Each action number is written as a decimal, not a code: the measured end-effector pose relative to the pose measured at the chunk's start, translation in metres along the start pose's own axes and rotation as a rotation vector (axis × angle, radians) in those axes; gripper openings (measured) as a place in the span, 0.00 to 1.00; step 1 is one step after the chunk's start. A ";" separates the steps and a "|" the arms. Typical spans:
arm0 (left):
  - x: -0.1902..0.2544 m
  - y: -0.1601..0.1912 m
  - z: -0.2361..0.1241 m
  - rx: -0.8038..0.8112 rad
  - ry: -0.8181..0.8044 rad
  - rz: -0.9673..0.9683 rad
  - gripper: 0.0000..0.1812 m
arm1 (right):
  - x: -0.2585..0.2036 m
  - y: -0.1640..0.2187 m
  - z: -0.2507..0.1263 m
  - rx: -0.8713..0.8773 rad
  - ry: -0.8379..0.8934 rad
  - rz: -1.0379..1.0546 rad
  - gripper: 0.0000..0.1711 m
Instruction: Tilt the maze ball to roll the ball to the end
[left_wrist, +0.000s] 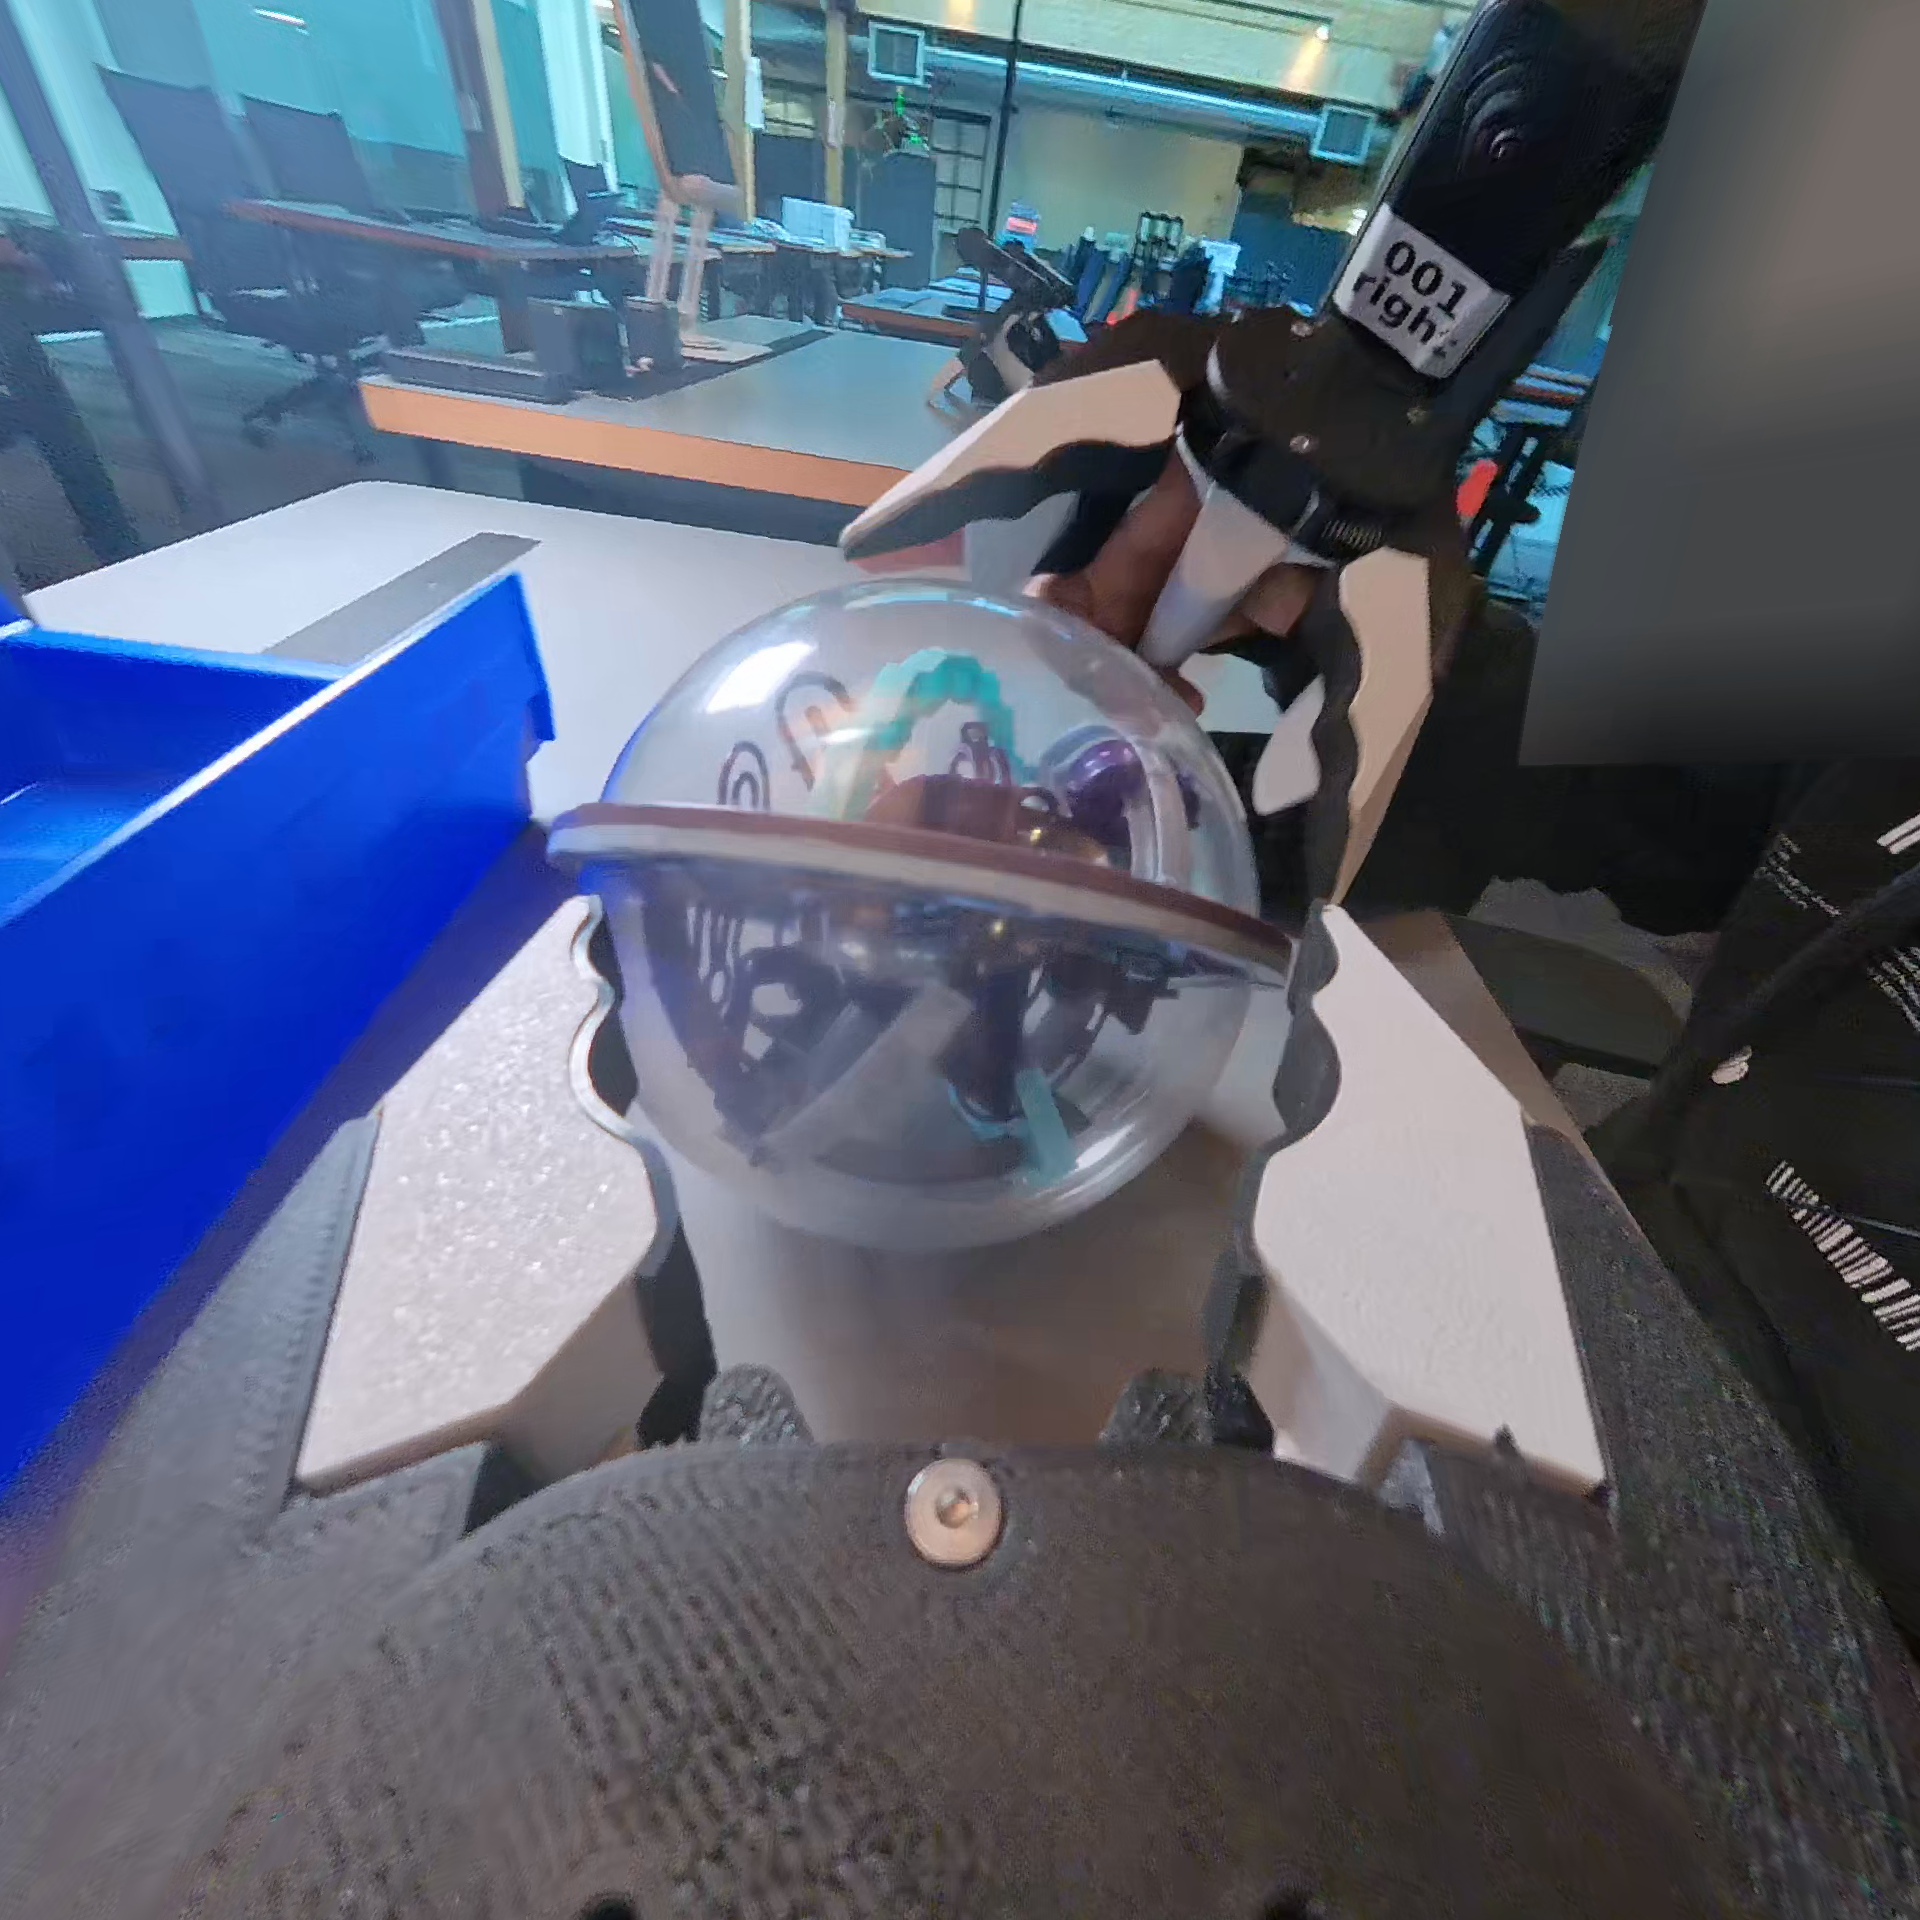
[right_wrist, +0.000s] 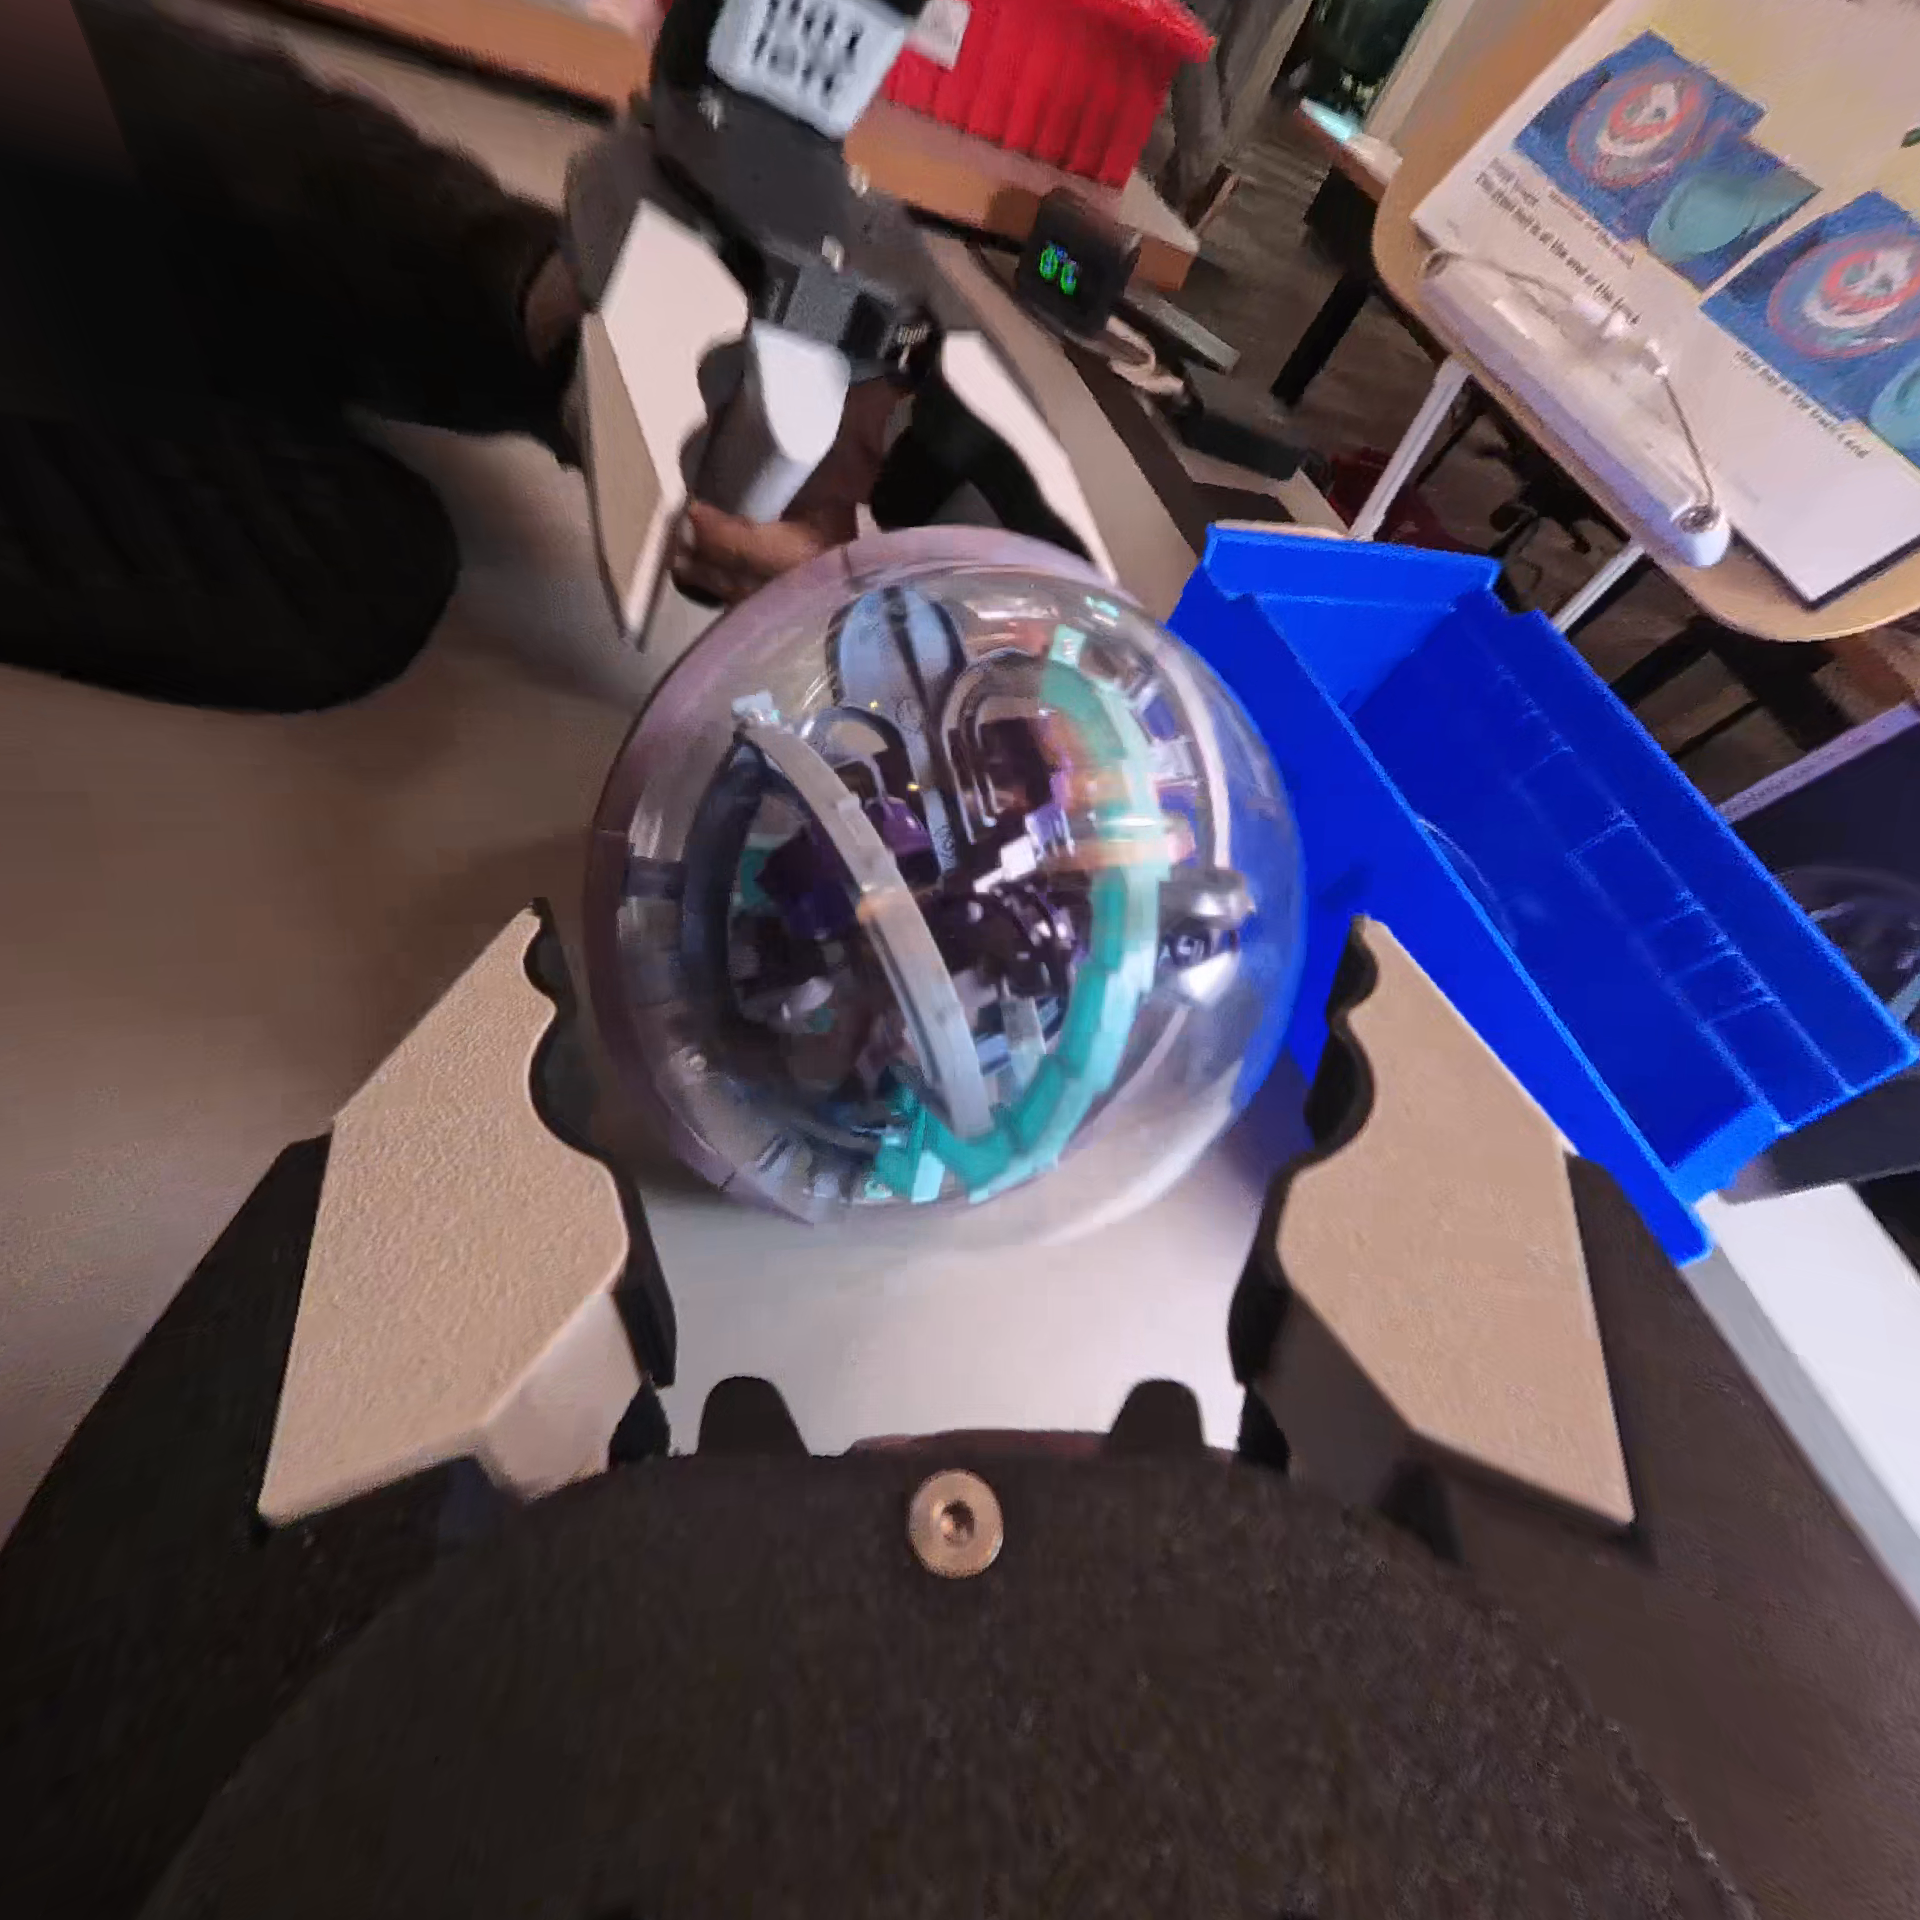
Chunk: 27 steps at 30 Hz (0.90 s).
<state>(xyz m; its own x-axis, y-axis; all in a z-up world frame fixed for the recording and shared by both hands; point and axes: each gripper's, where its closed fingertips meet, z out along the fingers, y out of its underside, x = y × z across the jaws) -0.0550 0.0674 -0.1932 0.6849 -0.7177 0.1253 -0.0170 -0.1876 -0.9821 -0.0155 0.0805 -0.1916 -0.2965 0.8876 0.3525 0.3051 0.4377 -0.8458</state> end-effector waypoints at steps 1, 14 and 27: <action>0.005 -0.003 0.004 -0.006 0.027 0.011 0.72 | 0.000 0.006 0.004 -0.034 0.005 -0.028 0.81; -0.012 0.039 0.045 -0.137 0.146 0.006 0.83 | 0.011 0.034 0.003 0.106 -0.105 0.180 0.86; -0.009 0.012 0.033 -0.125 0.068 -0.132 0.80 | 0.001 0.045 0.014 0.109 -0.229 0.354 0.90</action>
<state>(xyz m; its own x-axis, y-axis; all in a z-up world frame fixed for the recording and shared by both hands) -0.0373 0.0942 -0.2110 0.6364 -0.7243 0.2653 -0.0234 -0.3619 -0.9319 -0.0144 0.0990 -0.2351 -0.3878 0.9201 -0.0543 0.3303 0.0837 -0.9402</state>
